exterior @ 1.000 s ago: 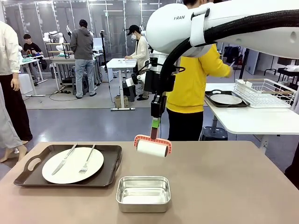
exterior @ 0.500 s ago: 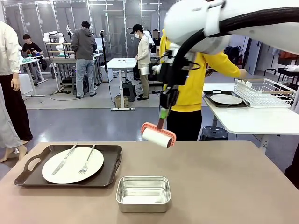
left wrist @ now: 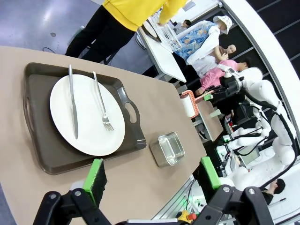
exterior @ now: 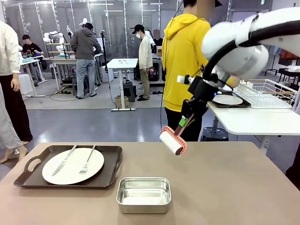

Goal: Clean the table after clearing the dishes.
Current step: When the left (or right) Handle tray is removed, use the left hand (or right hand) to clean the left (or right) side of the table with the Lint Roller.

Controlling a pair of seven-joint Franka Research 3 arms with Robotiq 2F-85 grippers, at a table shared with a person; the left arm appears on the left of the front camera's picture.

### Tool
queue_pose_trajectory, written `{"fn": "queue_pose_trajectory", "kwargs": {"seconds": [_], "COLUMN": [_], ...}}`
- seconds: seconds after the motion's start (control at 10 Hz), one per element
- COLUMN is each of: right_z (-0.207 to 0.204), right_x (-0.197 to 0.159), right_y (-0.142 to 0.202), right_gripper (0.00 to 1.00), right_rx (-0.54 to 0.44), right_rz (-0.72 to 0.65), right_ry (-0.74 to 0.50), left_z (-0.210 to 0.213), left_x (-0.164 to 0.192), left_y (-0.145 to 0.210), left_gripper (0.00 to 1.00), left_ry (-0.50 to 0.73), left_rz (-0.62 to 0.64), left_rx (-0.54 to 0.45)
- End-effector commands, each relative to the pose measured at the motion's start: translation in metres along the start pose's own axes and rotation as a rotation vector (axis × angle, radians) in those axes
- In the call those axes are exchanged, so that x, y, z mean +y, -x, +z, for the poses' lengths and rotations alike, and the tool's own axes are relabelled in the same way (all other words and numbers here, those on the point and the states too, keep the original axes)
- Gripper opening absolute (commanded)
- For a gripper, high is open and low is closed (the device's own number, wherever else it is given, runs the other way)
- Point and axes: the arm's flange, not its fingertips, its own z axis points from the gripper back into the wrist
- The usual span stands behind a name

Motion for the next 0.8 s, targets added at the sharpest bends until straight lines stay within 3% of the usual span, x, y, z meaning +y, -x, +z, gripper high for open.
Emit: {"fn": "queue_pose_trajectory", "kwargs": {"seconds": [0.0, 0.1, 0.3, 0.5, 0.7], "right_z": [-0.017, -0.017, -0.027, -0.046, -0.054], "right_x": [-0.008, -0.027, -0.048, -0.064, -0.074], "right_y": [0.016, 0.020, 0.035, 0.054, 0.064], "right_gripper": [0.23, 0.23, 0.23, 0.23, 0.23], "right_rx": [-0.174, -0.233, -0.244, -0.189, -0.072], "right_rz": [-0.122, -0.196, -0.283, -0.379, -0.477], "right_ry": [0.051, 0.044, 0.039, -0.007, -0.067], "left_z": [0.003, 0.003, 0.003, 0.003, 0.003], "left_x": [-0.001, -0.001, -0.001, -0.001, -0.001], "left_y": [0.000, 0.000, 0.000, 0.000, 0.000], "left_gripper": [1.00, 1.00, 1.00, 1.00, 1.00], "left_ry": [0.013, 0.013, 0.013, 0.013, 0.013], "left_rz": [-0.007, -0.007, -0.007, -0.007, -0.007], "left_rx": [-0.010, -0.010, -0.010, -0.010, -0.010]}}
